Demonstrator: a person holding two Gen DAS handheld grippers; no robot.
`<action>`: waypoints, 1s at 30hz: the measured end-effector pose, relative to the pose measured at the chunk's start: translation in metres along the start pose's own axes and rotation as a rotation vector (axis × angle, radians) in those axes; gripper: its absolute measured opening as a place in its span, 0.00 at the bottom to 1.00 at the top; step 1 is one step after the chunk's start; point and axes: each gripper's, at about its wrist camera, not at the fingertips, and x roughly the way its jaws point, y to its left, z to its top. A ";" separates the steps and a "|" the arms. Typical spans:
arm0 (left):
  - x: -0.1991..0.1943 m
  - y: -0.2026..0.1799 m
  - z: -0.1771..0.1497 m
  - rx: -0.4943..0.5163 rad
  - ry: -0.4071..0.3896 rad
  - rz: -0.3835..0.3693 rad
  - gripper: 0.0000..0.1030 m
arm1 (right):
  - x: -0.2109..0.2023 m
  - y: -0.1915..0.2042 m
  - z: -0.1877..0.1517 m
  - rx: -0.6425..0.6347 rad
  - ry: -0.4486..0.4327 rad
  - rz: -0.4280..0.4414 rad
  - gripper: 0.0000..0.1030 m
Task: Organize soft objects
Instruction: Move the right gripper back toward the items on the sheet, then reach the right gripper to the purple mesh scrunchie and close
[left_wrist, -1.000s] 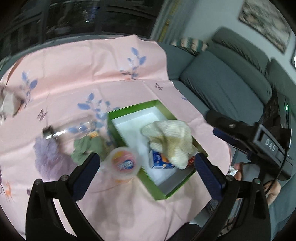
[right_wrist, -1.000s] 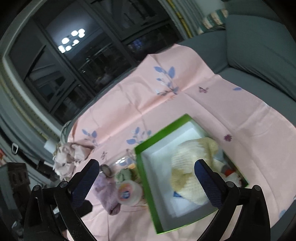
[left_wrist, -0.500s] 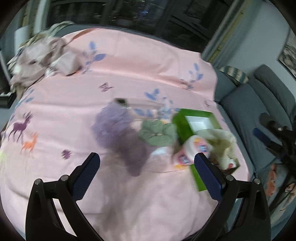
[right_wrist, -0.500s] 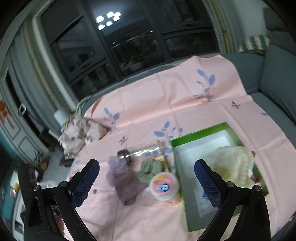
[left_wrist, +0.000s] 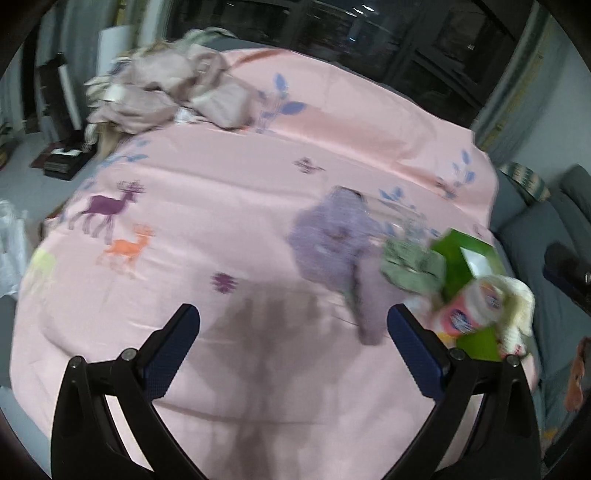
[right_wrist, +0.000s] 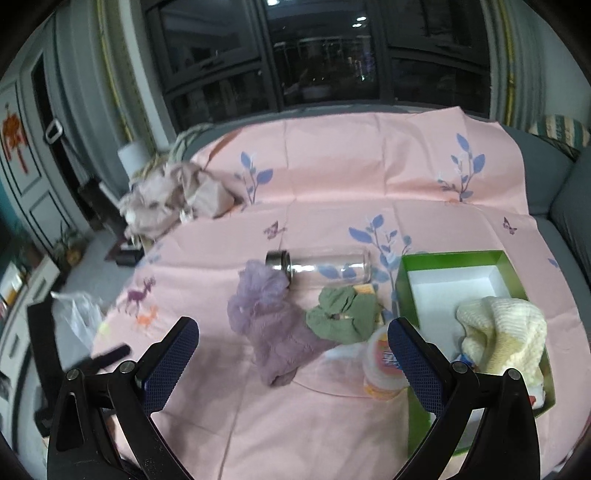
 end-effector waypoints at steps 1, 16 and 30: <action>0.002 0.006 0.001 -0.015 0.004 0.013 0.97 | 0.005 0.003 0.000 -0.005 0.014 -0.004 1.00; 0.013 0.040 0.003 -0.109 0.071 0.049 0.87 | 0.069 0.044 -0.006 -0.023 0.154 0.045 1.00; 0.016 0.057 0.005 -0.172 0.123 0.037 0.64 | 0.176 0.064 0.025 -0.012 0.271 -0.084 0.88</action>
